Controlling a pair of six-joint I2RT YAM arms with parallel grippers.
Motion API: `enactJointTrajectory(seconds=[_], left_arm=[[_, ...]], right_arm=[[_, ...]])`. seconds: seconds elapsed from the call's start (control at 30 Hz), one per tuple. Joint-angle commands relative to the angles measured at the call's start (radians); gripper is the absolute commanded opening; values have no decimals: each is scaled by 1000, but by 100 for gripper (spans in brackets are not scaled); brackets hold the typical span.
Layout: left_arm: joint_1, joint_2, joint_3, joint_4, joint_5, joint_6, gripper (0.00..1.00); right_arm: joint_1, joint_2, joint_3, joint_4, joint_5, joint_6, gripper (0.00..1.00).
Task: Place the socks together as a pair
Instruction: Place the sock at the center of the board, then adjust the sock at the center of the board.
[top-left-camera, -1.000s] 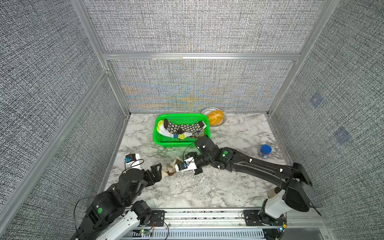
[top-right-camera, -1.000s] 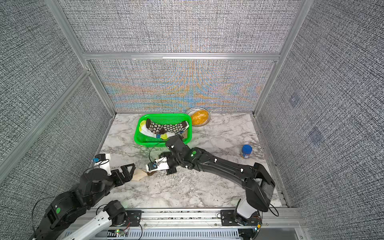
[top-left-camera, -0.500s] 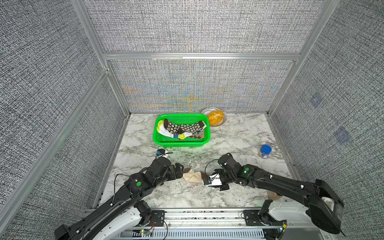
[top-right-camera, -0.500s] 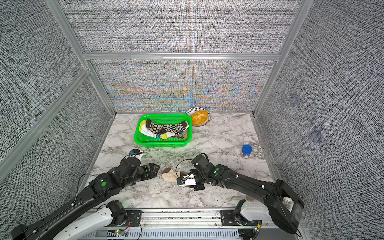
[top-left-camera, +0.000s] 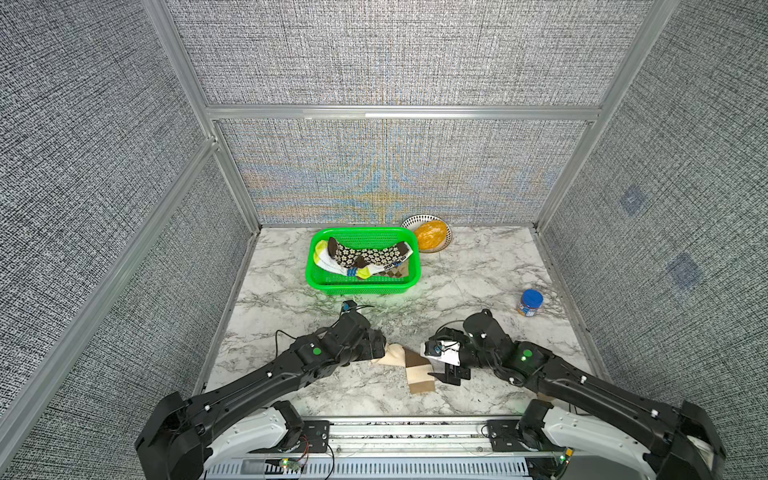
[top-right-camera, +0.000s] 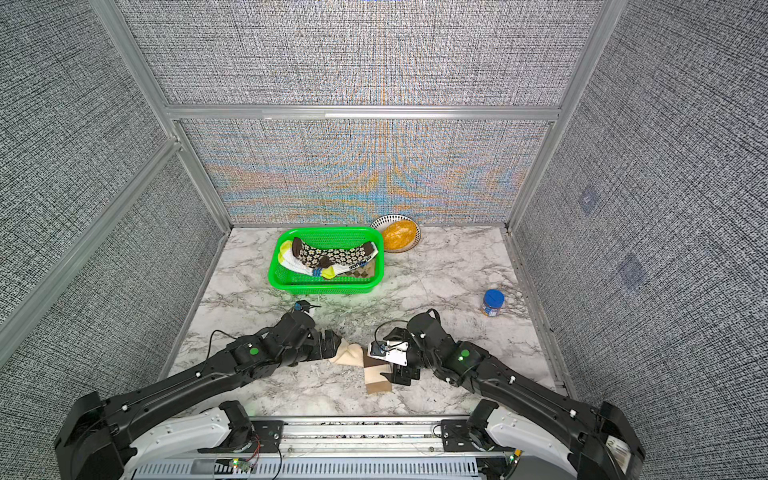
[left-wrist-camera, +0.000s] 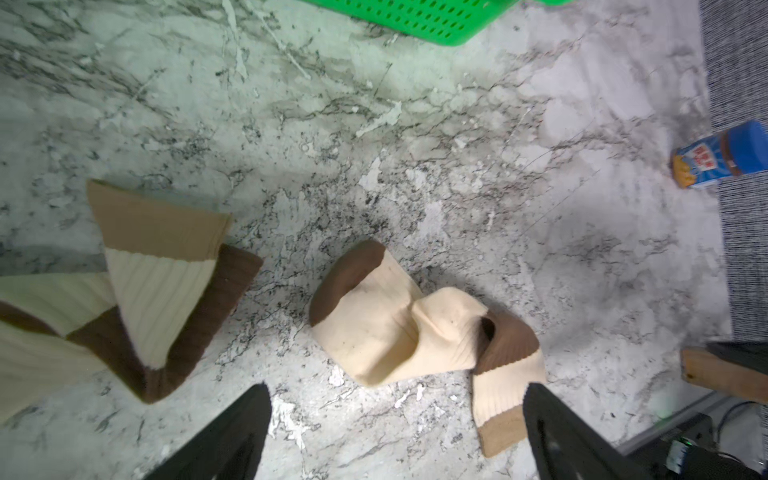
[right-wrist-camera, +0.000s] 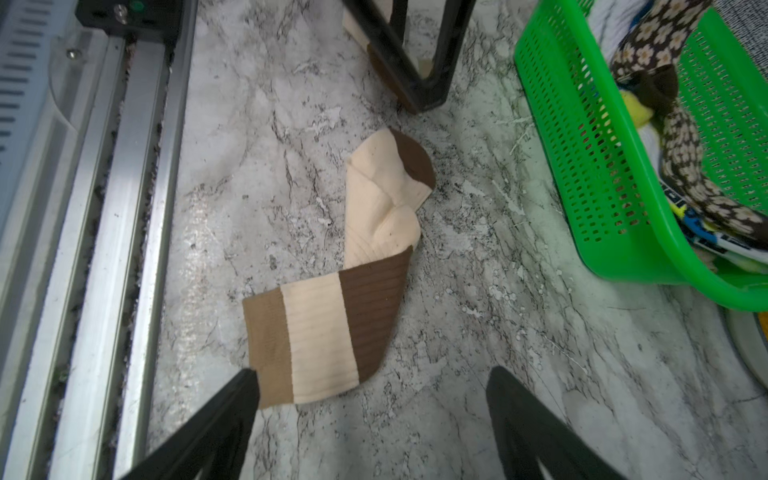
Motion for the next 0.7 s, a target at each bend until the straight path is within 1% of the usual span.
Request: enactJointTrajectory(seconds=[0.0, 0.1, 0.13, 0.23, 0.3, 0.43, 0.53, 0.6, 0.67], left_arm=[[3, 78, 47, -53, -91, -3, 92], [13, 185, 118, -77, -81, 35, 87], [14, 218, 135, -76, -76, 43, 85], [48, 308, 150, -52, -37, 59, 76], [66, 349, 145, -49, -10, 63, 73], [74, 390, 129, -26, 9, 73, 66], [80, 440, 134, 41, 51, 85, 63], [89, 496, 150, 62, 102, 93, 54], [93, 546, 181, 33, 138, 129, 44]], right_arm=[[-5, 3, -4, 178, -25, 245, 90], [-19, 66, 79, 160, -2, 376, 90], [-24, 81, 94, 154, -4, 402, 90], [-25, 100, 113, 150, 2, 463, 90], [-25, 84, 112, 153, 15, 495, 91], [-26, 7, 88, 181, 20, 530, 91], [-29, -51, 54, 209, 31, 544, 92], [-33, -75, 38, 212, 32, 548, 92], [-41, -80, 38, 196, 40, 554, 92]])
